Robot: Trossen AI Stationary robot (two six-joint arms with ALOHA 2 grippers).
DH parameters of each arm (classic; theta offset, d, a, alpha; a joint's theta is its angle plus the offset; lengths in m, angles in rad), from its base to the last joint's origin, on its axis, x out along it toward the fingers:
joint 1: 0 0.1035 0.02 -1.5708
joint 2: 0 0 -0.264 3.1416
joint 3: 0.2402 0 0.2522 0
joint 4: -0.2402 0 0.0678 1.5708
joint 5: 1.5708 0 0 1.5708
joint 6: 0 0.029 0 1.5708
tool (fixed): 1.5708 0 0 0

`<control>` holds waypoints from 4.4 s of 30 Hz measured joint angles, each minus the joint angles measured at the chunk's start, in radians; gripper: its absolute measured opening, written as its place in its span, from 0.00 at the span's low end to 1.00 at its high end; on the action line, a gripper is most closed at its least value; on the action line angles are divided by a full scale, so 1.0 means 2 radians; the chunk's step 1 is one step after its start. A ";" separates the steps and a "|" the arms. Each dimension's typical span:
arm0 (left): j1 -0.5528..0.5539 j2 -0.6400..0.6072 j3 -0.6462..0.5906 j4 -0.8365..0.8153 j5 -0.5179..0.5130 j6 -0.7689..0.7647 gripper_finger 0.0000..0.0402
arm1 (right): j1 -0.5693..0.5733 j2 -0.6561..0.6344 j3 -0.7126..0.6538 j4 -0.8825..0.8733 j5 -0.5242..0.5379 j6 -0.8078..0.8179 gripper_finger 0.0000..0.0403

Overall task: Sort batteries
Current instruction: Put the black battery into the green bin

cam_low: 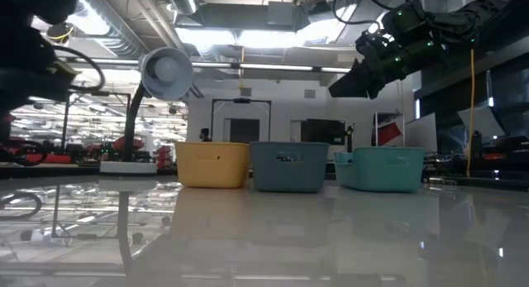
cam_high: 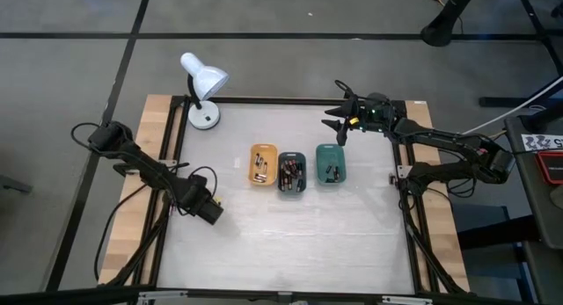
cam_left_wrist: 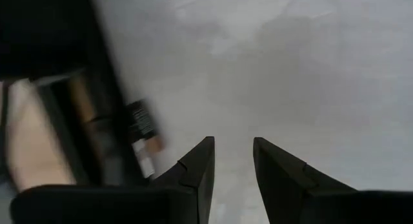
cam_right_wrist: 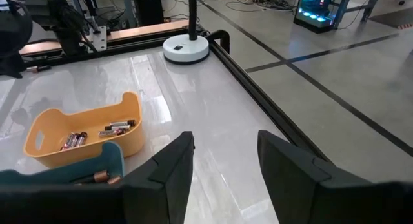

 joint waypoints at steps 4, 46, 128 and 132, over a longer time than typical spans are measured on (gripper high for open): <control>-0.006 0.000 0.000 -0.034 0.037 -0.042 0.24 | 0.000 0.000 0.000 0.000 0.000 0.000 0.43; -0.038 -0.021 -0.135 0.074 0.087 -0.175 0.24 | 0.000 0.000 0.000 0.000 0.000 0.000 0.43; 0.324 0.287 0.322 0.592 -0.005 0.761 0.07 | 0.000 0.000 0.000 -0.030 0.181 -0.029 0.43; 0.332 0.346 0.379 0.587 0.054 0.774 0.07 | 0.000 0.000 0.000 -0.030 0.194 -0.034 0.43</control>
